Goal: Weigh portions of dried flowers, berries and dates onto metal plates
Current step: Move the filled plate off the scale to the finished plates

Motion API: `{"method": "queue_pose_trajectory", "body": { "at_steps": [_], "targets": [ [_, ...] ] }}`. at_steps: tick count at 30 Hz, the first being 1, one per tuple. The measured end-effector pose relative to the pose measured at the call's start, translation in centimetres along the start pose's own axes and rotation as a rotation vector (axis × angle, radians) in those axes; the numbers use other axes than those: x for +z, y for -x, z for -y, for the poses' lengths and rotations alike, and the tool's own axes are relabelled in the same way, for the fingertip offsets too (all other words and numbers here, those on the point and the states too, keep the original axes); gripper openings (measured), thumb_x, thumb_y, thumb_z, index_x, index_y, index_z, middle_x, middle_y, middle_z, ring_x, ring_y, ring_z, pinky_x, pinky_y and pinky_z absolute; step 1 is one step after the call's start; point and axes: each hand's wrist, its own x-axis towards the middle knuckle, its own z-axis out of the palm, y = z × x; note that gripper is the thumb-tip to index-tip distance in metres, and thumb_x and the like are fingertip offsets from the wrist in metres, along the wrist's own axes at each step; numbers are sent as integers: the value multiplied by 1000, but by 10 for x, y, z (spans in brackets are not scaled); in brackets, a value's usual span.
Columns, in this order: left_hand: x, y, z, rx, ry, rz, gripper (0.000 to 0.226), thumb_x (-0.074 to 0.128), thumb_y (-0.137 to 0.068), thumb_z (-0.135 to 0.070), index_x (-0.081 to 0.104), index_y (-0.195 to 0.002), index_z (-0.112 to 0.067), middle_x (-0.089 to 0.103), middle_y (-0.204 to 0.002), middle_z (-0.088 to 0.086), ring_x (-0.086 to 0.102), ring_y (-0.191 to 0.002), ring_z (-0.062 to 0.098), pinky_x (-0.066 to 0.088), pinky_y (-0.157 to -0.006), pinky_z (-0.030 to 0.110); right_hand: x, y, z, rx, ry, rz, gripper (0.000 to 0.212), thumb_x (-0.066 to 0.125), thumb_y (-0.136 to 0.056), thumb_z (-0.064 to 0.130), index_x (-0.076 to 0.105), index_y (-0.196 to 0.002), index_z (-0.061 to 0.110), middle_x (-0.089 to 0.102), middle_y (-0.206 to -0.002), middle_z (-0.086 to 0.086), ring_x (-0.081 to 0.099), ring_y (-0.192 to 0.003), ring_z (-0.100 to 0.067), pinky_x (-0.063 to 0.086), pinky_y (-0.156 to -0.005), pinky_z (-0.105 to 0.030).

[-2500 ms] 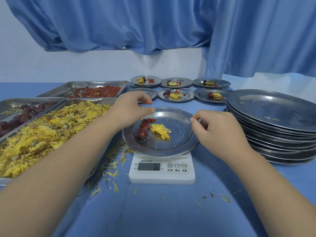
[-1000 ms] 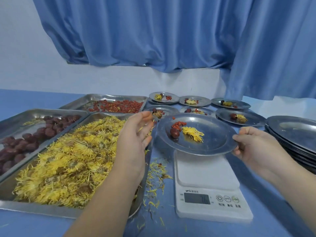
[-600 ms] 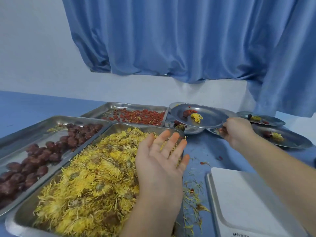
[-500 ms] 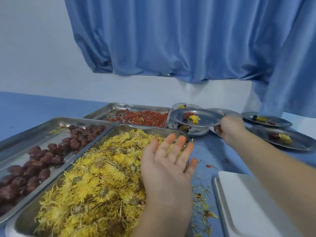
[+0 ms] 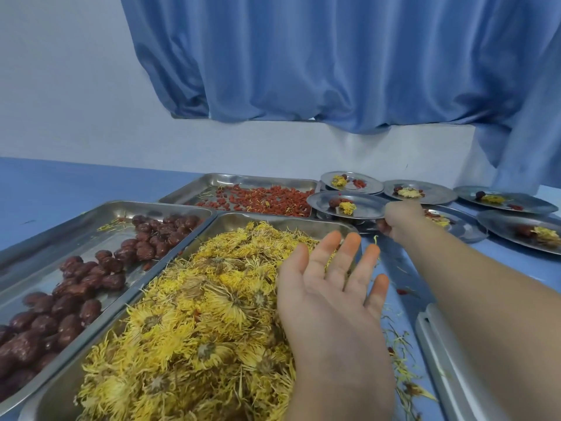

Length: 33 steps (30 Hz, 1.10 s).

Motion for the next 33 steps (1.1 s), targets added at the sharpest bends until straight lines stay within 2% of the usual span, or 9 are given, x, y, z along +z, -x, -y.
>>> {"method": "queue_pose_trajectory", "body": {
  "at_steps": [6,9,11,16,20,25,28,30,33],
  "targets": [
    [2,3,0,-1,-11,31,44,46,-92,-48,70,-106,-13,76,-103,8,73,-95,29,49,-86,45,-2,-4,-2,43,161,6,31,38,-94,-4,49,-123,-2,50,-70,-14,43,-49,-18,34,-30,-11],
    [3,5,1,-1,-5,42,43,46,-93,-46,69,-108,-13,75,-104,9,73,-93,32,49,-85,45,-7,4,2,-57,263,81,22,46,-89,-7,48,-109,3,50,-90,-17,44,-54,-17,35,-30,-12],
    [4,6,1,6,1,44,42,47,-93,-45,68,-109,-12,75,-104,9,73,-93,33,50,-85,45,-9,9,4,-101,307,129,23,49,-87,-9,44,-104,5,47,-100,-16,46,-59,-15,43,-38,-18],
    [4,7,3,22,-15,57,41,46,-94,-43,67,-111,-12,75,-105,9,73,-94,33,50,-84,45,-15,32,13,-31,212,166,34,56,-85,-13,52,-116,-2,48,-93,-14,62,-87,-26,52,-51,-23],
    [5,8,8,34,-40,73,40,46,-94,-41,66,-113,-12,75,-107,10,72,-97,32,50,-86,45,-35,57,22,-69,226,263,37,58,-86,-7,52,-122,-4,52,-114,-21,62,-88,-27,54,-50,-23],
    [7,11,18,-21,-97,138,39,47,-93,-39,66,-114,-13,74,-109,10,71,-99,32,50,-85,44,-79,94,31,-101,168,341,16,57,-87,-2,53,-103,-2,61,-89,-20,64,-71,-26,58,-72,-33],
    [9,16,29,-77,-154,220,42,53,-84,-37,65,-115,-12,73,-112,11,71,-101,33,48,-90,46,-120,120,36,-159,207,362,3,55,-87,0,56,-88,2,60,-78,-16,62,-74,-26,57,-71,-33],
    [11,19,34,-102,-180,267,47,57,-73,-37,65,-112,-11,73,-113,13,70,-102,35,46,-94,47,-150,135,38,-210,260,365,7,58,-86,0,56,-82,6,59,-74,-14,62,-69,-24,55,-68,-32],
    [13,23,40,-113,-239,314,47,59,-70,-36,66,-109,-12,72,-114,13,70,-102,35,46,-93,46,-198,154,41,-291,343,315,10,60,-86,3,58,-92,10,65,-74,-10,64,-60,-18,53,-58,-27]
  ]
}}
